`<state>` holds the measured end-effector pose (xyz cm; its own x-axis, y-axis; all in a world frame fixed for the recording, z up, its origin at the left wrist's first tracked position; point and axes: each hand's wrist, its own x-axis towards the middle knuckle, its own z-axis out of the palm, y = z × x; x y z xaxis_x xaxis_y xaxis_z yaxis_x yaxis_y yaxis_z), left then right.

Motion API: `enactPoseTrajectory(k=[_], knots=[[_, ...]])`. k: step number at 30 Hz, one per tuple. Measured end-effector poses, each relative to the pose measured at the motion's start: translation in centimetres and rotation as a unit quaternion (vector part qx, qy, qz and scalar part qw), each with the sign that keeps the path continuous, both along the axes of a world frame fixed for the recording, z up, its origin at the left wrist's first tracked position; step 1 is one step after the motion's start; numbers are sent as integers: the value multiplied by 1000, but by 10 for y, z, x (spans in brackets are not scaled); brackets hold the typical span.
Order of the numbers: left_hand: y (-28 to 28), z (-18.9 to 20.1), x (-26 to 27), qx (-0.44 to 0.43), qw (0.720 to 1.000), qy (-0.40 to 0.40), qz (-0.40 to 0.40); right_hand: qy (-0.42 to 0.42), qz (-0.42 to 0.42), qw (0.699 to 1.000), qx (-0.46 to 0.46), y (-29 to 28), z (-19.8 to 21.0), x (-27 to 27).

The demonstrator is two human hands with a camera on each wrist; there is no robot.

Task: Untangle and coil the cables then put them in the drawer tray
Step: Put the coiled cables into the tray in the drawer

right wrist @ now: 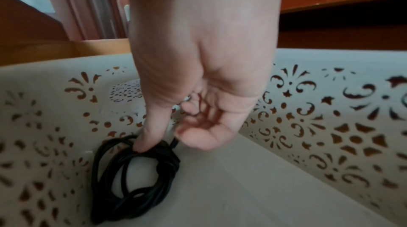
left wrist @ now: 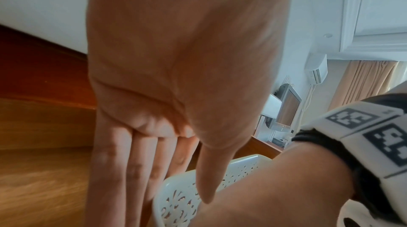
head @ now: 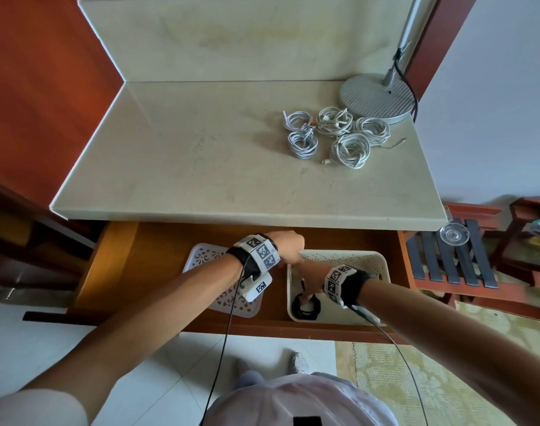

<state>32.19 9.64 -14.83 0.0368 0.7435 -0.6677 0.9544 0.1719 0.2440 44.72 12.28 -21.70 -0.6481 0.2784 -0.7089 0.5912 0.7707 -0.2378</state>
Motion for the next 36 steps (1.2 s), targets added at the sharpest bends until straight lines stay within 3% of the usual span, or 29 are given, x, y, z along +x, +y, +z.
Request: enactPoseTrajectory(k=[7,15,23,31,36], knots=[[-8,2,14,25,998,53,-23,-6,13,1000,20,1,10,6],[-10,5,6,-33,999,-18,10,-40,47,998,4,-7,10,8],[-12,5,7,-14,1000,19,19,-39,26,999,-4,-6,16,7],[-8,44,15,47,996,67,-27,11,20,1000,17,-12,36,-1],[1,94,7,104,994,-1,17,-25,35,999,-12,9,66,-5]])
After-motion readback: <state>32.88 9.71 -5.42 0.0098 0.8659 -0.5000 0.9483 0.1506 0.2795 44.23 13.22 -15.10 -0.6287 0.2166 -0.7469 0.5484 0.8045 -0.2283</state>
